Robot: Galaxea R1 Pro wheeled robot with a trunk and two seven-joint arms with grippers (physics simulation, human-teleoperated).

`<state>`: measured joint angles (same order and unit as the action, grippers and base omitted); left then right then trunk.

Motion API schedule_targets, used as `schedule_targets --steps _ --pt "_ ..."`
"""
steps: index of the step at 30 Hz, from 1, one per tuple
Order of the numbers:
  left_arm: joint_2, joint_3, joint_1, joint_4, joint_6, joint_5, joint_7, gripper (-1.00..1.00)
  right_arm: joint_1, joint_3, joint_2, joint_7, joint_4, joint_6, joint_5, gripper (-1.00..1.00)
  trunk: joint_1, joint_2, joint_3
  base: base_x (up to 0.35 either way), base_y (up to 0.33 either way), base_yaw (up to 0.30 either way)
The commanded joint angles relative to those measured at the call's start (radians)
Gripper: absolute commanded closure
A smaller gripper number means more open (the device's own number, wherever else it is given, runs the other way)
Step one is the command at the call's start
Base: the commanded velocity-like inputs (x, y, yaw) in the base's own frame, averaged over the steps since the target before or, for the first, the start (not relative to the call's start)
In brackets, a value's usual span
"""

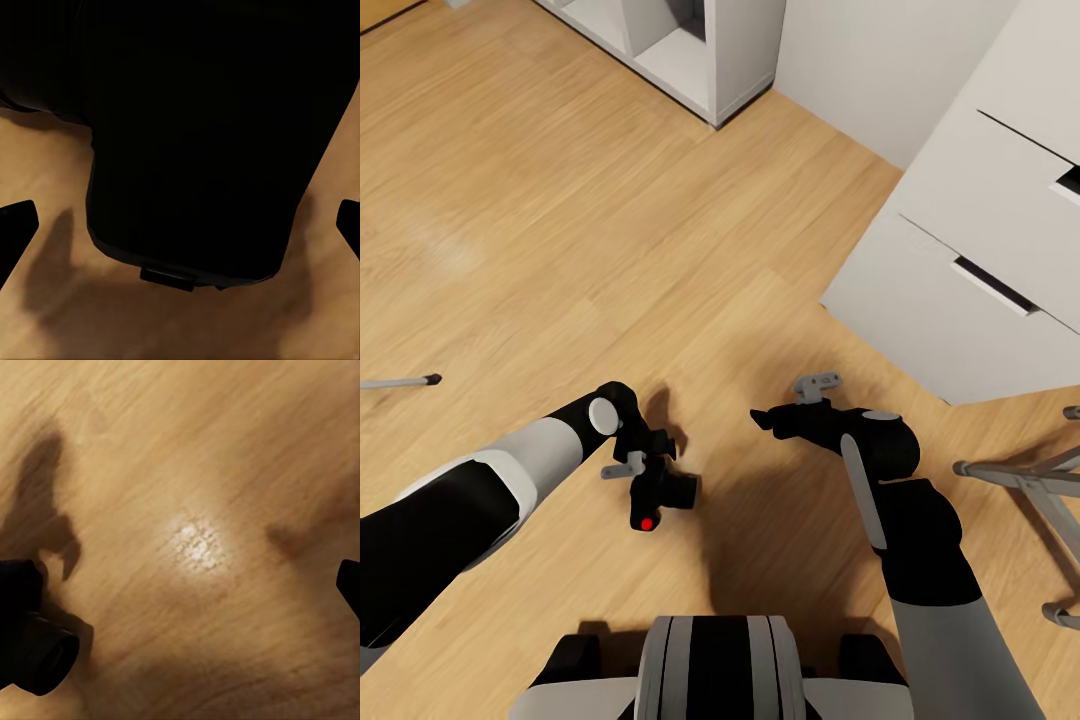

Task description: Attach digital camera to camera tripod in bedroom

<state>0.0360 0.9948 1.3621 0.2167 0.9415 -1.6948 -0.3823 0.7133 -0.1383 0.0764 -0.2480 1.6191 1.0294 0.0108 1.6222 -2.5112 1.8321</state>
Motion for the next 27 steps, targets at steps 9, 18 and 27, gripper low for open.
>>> schedule_targets --steps 9,18,27 --pt "0.0 -0.001 -0.001 0.001 0.002 0.004 -0.008 -1.0 0.0 0.0 0.0 -0.002 0.001 0.004 0.001 -1.0 0.0 0.0 0.0 0.0 0.0 0.0" --pt "-0.002 -0.001 0.001 0.001 0.002 0.005 -0.007 -1.0 -0.001 0.0 0.0 -0.002 0.001 0.004 0.001 -1.0 0.0 0.0 0.0 0.0 0.0 0.0" --pt "-0.002 -0.003 0.002 0.001 0.002 0.005 -0.006 -1.0 -0.001 0.0 -0.001 -0.002 0.001 0.004 0.001 -1.0 0.0 0.0 0.0 0.0 0.0 0.0"
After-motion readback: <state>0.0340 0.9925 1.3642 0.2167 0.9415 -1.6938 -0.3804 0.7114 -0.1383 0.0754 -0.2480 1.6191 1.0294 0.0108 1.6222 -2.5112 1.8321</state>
